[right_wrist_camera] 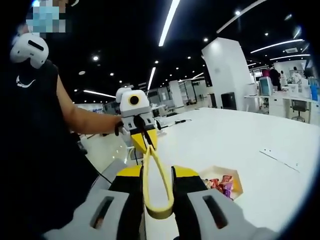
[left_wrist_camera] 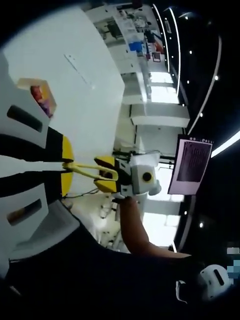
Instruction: Place the target food into the container with the food tongs after gripping and lifting it, then release it inside without dropping or visibly crushing the food.
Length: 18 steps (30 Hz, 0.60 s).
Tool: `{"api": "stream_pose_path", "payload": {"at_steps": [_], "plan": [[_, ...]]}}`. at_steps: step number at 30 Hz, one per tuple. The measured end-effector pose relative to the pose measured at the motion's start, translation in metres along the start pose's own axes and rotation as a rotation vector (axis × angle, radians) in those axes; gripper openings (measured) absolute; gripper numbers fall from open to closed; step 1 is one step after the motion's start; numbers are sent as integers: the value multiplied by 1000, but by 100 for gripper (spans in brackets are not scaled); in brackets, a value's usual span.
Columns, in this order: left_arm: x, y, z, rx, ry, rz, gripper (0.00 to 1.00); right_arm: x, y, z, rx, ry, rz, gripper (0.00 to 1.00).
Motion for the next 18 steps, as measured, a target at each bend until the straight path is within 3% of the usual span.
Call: {"api": "stream_pose_path", "payload": {"at_steps": [9, 18], "plan": [[-4, 7, 3, -10, -14, 9, 0, -8, 12, -2, -10, 16, 14, 18], [8, 35, 1, 77, -46, 89, 0, -3, 41, -6, -60, 22, 116, 18]]}}
Point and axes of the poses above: the point that each gripper's makers call its tool centre point, and the gripper's own axes: x roughly forward along the fingers, z roughly to its left, y roughly out of its underside, the point moved 2 cm from there along -x, roughly backward along the fingers, and after that the axes turned 2 degrees about x, right-handed, at the moved point
